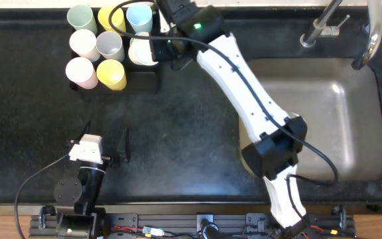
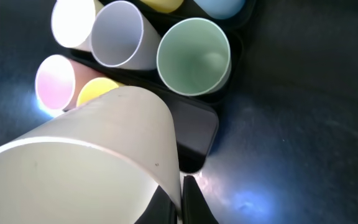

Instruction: Store Cups

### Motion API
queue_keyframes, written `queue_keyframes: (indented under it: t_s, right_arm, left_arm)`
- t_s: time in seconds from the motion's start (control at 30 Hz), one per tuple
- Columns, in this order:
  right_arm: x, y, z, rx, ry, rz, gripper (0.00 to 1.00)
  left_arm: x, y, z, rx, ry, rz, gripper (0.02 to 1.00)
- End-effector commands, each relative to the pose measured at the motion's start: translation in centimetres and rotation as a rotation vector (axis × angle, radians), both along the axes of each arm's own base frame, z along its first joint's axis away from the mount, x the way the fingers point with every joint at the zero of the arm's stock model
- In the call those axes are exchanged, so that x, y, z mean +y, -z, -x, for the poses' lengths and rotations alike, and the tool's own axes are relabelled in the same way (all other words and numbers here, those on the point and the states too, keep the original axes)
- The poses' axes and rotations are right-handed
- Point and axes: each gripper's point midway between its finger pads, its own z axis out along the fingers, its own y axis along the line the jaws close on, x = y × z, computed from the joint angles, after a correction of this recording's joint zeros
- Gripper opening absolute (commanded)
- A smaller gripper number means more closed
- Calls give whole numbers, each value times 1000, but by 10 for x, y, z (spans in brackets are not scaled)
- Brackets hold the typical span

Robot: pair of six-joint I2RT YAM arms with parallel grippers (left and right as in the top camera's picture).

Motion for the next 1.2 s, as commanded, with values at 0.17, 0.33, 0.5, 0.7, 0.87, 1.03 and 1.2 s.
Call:
queue_keyframes:
  t_s: [0.17, 0.33, 0.5, 0.7, 0.87, 1.03, 1.2]
  right_arm:
    - [20, 19, -9, 18, 50, -13, 42]
    - [21, 41, -12, 44, 58, 20, 45]
    - [24, 55, -11, 62, 54, 41, 45]
    - [26, 77, -4, 102, 50, 87, 45]
    - [26, 96, 2, 143, 43, 121, 42]
    - [24, 100, 3, 152, 44, 129, 45]
    - [24, 103, 4, 161, 43, 137, 42]
  left_arm:
    - [-3, -1, 1, -7, 18, -13, 1000]
    - [-3, -1, 1, -7, 18, -14, 1000]
    - [-3, -1, 1, -7, 18, -13, 1000]
    - [-3, -1, 1, -7, 18, -13, 1000]
    - [-3, -1, 1, -7, 18, -13, 1000]
    - [-3, -1, 1, -7, 18, -13, 1000]
    - [-3, -1, 1, -7, 18, -13, 1000]
